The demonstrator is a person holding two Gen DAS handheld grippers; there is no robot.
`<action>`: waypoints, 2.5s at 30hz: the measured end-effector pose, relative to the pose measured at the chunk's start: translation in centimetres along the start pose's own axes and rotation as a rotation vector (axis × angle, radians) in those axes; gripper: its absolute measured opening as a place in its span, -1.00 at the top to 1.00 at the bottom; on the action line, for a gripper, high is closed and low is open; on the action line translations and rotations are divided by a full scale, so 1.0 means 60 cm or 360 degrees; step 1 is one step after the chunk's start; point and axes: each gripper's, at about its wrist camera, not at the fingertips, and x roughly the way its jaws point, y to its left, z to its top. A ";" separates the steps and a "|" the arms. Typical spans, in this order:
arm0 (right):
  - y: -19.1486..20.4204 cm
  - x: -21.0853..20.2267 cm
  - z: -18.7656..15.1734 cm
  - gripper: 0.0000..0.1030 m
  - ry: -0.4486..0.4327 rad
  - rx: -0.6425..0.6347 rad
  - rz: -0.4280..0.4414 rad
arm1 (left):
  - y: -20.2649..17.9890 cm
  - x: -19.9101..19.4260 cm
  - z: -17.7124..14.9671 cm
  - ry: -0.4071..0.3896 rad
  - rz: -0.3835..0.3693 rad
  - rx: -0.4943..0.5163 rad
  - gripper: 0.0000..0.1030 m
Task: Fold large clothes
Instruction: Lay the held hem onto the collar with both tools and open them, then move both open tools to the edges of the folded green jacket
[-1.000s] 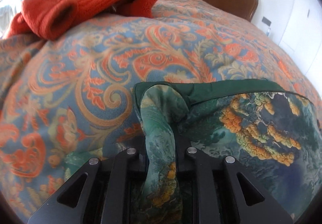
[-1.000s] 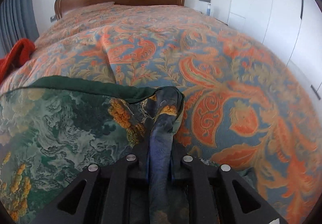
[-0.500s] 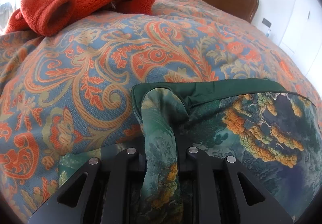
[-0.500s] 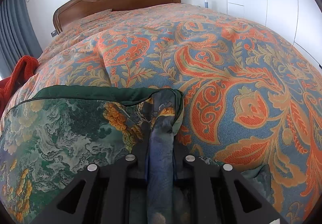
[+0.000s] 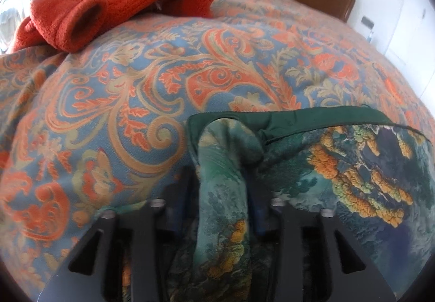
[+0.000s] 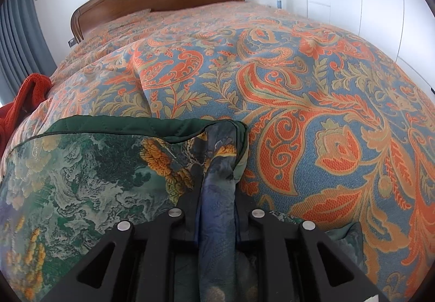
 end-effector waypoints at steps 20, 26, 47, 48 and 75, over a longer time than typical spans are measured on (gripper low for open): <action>0.053 -0.228 -0.107 -0.19 0.0006 -0.0342 0.0112 | -0.008 -0.164 -0.136 -0.0175 -0.0027 0.0303 -0.90; -0.054 -0.211 -0.142 -0.28 -0.0031 -0.0036 0.0128 | 0.033 -0.181 -0.119 -0.0157 -0.0016 0.0226 -0.87; 0.013 -0.455 -0.240 -0.29 -0.0398 -0.0176 0.0295 | -0.298 -0.035 0.053 0.0064 -0.0291 0.0534 -0.81; 0.016 -0.459 -0.251 -0.29 -0.0387 -0.0185 0.0299 | -0.305 -0.043 0.040 0.0064 -0.0297 0.0548 -0.82; 0.028 -0.443 -0.366 -0.29 -0.0166 0.0116 0.0380 | -0.254 -0.207 -0.229 -0.0137 -0.0393 0.0858 -0.91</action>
